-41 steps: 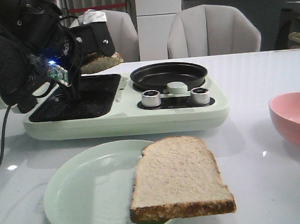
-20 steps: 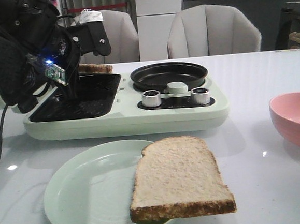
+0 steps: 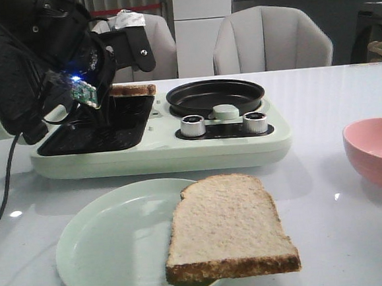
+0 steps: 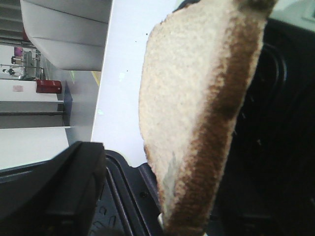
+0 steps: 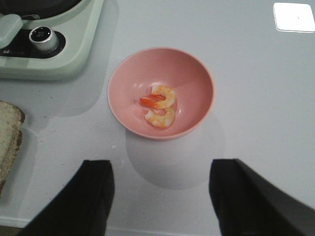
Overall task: Make breakfast with bread and shrimp
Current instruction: 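Lower the bread onto the waffle plate, open left gripper, withdraw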
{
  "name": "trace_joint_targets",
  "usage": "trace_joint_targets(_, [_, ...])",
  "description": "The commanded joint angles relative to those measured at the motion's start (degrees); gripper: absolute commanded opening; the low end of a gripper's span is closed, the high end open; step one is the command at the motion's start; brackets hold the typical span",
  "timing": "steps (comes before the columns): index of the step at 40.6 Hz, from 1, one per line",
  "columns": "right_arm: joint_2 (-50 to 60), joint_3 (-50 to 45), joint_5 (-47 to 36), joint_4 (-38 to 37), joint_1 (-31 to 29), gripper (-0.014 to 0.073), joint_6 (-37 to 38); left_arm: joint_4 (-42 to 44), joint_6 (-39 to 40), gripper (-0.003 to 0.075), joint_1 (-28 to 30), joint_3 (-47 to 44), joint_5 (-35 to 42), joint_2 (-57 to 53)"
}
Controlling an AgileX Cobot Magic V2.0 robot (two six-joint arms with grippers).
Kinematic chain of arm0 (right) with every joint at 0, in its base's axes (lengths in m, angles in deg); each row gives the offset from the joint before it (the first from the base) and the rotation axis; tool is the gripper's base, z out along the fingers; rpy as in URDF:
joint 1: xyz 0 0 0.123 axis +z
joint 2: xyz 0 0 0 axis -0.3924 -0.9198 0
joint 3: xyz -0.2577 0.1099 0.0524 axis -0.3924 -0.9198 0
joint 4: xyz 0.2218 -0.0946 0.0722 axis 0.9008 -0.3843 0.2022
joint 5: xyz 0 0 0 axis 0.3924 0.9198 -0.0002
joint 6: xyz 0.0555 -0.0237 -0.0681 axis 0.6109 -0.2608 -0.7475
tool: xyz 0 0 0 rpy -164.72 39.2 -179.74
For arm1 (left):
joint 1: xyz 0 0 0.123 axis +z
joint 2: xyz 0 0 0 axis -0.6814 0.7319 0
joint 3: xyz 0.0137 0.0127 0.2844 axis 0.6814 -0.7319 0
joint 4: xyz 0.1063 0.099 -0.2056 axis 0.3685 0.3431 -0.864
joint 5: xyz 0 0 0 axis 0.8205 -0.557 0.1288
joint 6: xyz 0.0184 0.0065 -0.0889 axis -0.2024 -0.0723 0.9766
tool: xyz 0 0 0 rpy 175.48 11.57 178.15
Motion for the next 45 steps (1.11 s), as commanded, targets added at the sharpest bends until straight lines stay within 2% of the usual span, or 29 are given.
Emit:
trace_joint_targets(1, [-0.4, 2.0, -3.7, 0.1, -0.4, 0.0526, -0.2, 2.9, 0.5, 0.0497, -1.7, 1.8, -5.0, -3.8])
trace_joint_targets(6, [-0.4, 2.0, -3.7, 0.1, -0.4, 0.0526, -0.2, -3.1, 0.4, 0.0453, -2.3, 1.8, -4.7, -5.0])
trace_joint_targets(10, [-0.4, 2.0, -3.7, 0.1, -0.4, 0.0526, -0.2, -6.6, -0.8, 0.0401, -2.7, 1.8, -8.2, -6.0])
trace_joint_targets(16, [-0.4, 2.0, -3.7, 0.1, -0.4, 0.0526, -0.2, -12.4, -10.1, 0.0319, -3.2, 1.8, -18.2, -7.1])
trace_joint_targets(21, [-0.4, 2.0, -3.7, 0.1, -0.4, 0.0526, -0.2, -23.5, -15.9, 0.0267, -3.2, 1.8, -19.2, -9.4])
trace_joint_targets(26, [-0.4, 2.0, -3.7, 0.1, -0.4, 0.0526, -0.2, -33.9, -21.7, 0.0265, -3.5, 1.8, -18.4, -12.3])
trace_joint_targets(38, [-0.4, 2.0, -3.7, 0.1, -0.4, 0.0526, -0.2, -53.5, -26.4, 0.0265, -5.9, 1.8, -21.8, -24.9])
trace_joint_targets(45, [-0.4, 2.0, -3.7, 0.1, -0.4, 0.0526, -0.2, -71.3, -27.8, 0.0265, -6.3, 1.8, -24.3, -33.9])
